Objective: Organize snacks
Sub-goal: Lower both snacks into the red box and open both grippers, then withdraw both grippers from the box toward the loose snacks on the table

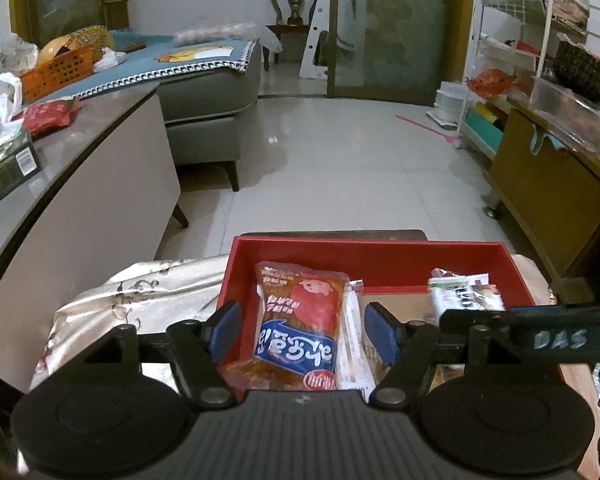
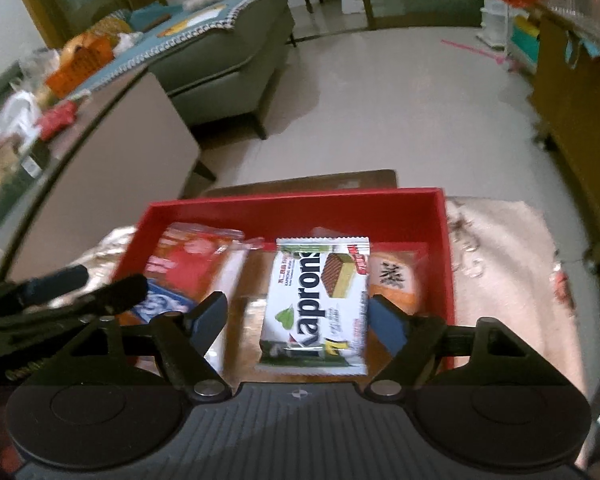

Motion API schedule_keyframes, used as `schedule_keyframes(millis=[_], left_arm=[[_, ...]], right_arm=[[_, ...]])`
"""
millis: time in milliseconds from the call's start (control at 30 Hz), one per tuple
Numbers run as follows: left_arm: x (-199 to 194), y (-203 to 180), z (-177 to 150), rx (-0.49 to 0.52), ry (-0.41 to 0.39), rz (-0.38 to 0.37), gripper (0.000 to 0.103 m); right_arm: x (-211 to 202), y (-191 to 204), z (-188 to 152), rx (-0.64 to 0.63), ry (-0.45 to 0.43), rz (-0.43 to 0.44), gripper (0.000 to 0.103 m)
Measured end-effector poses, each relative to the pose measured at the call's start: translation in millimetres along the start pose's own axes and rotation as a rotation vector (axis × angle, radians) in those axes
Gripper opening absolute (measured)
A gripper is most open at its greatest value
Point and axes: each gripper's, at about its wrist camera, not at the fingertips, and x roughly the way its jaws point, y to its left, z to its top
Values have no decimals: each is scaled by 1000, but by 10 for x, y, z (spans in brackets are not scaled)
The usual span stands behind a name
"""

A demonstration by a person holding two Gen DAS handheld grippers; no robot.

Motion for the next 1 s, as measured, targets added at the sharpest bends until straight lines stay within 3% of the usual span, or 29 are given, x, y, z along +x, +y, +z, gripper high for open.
schedule_keyframes(millis=[200, 500, 1000], left_arm=[[-109, 87, -57, -17, 4, 0, 62], [-262, 91, -262, 21, 23, 8, 62], [-480, 132, -755, 62, 123, -13, 62]], right_arm=[[-150, -22, -22, 79, -32, 167, 83], [-294, 1, -109, 57, -43, 92, 83], [-593, 31, -637, 14, 24, 29, 87]])
